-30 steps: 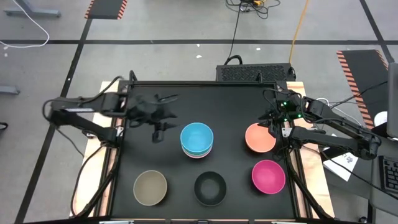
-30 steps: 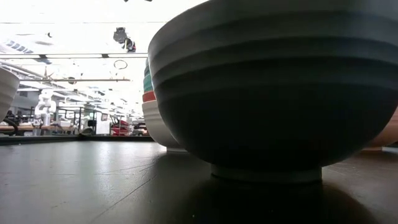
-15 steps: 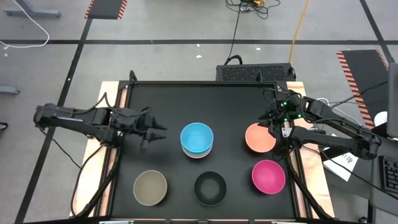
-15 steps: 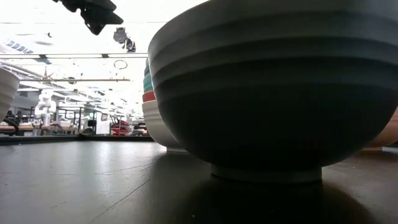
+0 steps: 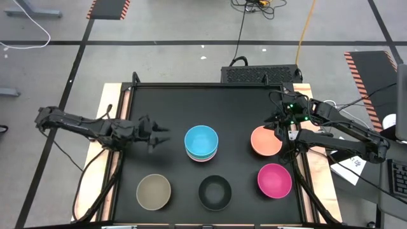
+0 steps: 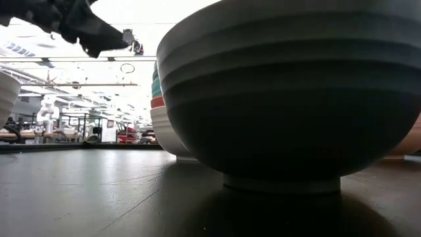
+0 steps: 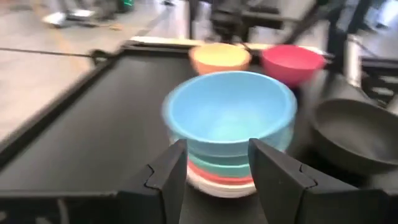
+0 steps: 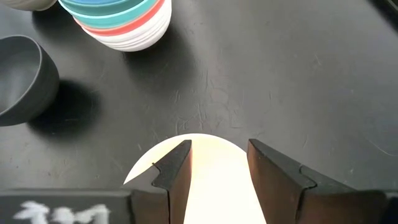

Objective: Nest bowls inside each other
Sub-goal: Stack the light orange bowl on top of the blue bowl

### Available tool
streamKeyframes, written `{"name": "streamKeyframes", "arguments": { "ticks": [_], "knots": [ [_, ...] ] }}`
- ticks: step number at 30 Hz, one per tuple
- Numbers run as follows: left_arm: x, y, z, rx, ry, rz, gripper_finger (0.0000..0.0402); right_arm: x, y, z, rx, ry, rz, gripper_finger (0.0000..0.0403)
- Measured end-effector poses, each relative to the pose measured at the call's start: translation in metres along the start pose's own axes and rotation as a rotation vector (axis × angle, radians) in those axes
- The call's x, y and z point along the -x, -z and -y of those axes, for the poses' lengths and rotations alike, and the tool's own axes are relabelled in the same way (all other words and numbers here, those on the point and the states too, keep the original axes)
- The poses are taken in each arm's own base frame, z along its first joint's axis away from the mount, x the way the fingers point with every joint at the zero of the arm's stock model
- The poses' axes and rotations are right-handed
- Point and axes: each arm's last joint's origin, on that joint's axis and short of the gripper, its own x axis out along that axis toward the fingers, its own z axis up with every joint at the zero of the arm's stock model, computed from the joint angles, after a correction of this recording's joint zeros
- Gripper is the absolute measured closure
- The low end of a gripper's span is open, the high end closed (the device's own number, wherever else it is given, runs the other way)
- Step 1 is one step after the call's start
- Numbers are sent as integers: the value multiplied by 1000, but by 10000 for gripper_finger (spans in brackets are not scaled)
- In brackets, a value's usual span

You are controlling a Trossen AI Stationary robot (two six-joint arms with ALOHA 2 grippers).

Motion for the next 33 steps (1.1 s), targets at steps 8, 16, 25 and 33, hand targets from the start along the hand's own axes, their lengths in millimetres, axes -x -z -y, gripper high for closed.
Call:
{"name": "streamKeyframes", "arguments": {
  "ticks": [8, 16, 25, 33],
  "knots": [
    [22, 29, -20, 87, -34, 75, 229, 0, 0, 0, 2, -8, 1, 257],
    [37, 52, -28, 116, -77, 63, 229, 0, 0, -2, 24, -59, 5, 257],
    [41, 60, -29, 95, -66, 10, 229, 0, 0, -2, 30, -78, 6, 257],
    [41, 60, -29, 77, -42, 5, 229, -3, -25, -4, 8, -179, 295, 257]
  ]
}}
